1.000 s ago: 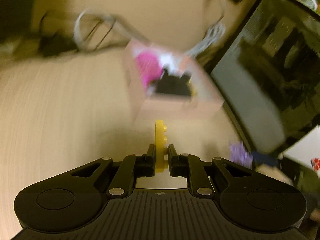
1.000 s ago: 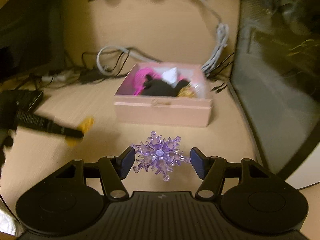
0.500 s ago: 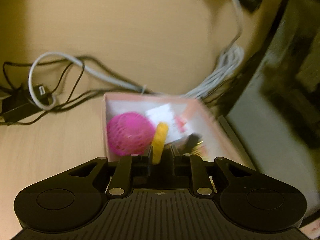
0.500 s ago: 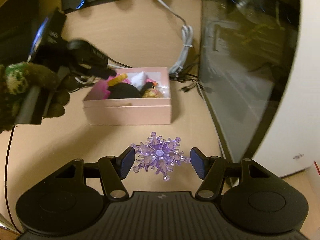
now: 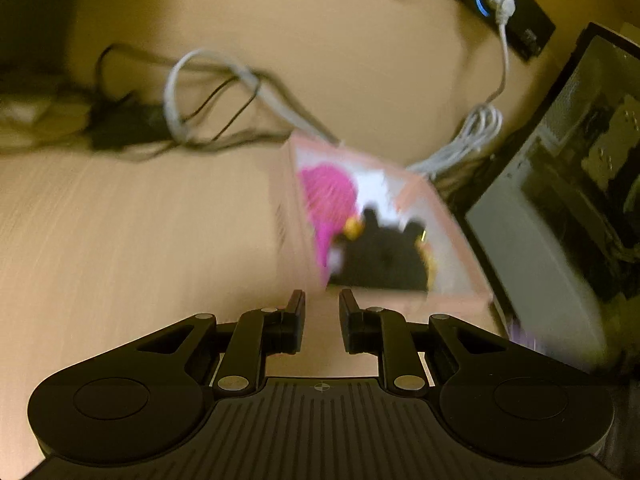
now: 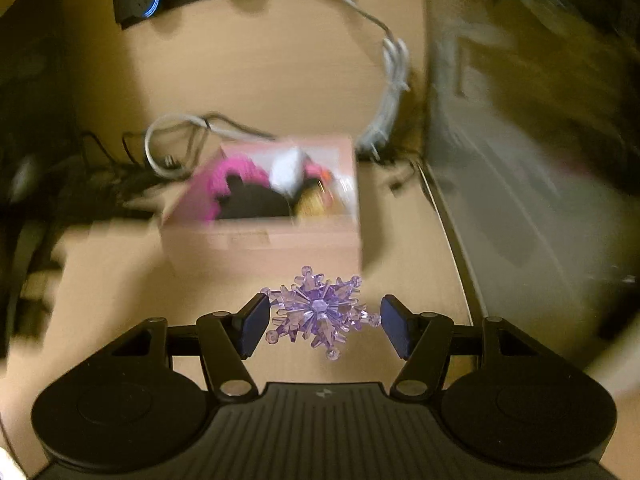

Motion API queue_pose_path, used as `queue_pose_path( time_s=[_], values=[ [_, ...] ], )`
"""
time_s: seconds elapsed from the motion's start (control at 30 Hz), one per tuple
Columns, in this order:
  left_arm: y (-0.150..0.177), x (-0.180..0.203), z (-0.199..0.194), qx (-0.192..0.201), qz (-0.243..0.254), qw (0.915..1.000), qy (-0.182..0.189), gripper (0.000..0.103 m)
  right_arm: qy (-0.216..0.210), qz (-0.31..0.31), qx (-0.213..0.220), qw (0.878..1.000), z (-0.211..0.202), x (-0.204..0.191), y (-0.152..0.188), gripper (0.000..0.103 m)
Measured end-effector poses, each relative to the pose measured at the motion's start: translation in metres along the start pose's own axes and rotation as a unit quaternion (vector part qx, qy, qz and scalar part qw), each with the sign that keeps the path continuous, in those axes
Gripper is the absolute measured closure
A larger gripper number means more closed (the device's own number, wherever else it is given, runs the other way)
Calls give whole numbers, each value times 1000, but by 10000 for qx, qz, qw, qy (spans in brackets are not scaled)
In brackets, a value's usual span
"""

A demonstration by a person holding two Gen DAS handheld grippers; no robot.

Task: Organize objects
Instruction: 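Open the left gripper to drop the yellow brick into the pink box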

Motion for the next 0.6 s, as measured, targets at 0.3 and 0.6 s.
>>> queue_pose_path(
  time_s=[0.3, 0.6],
  values=[
    [58, -24, -36, -494, -5, 9987, -136, 83, -59, -174, 645, 9978, 85, -55, -93, 41],
    [69, -41, -30, -747, -259, 9968, -90, 83, 175, -58, 250, 9995, 105, -47, -60, 24]
  ],
)
Point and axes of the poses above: each gripper's, at about its wrist camera, not at the fingertips, and z roughly the way its jaws point, x to its right, y to its underside, the point moved 6 cm from there along z, roughly the way its jaws point, and after that the axes turned 14 degrees about z, right-handed, at the moved point
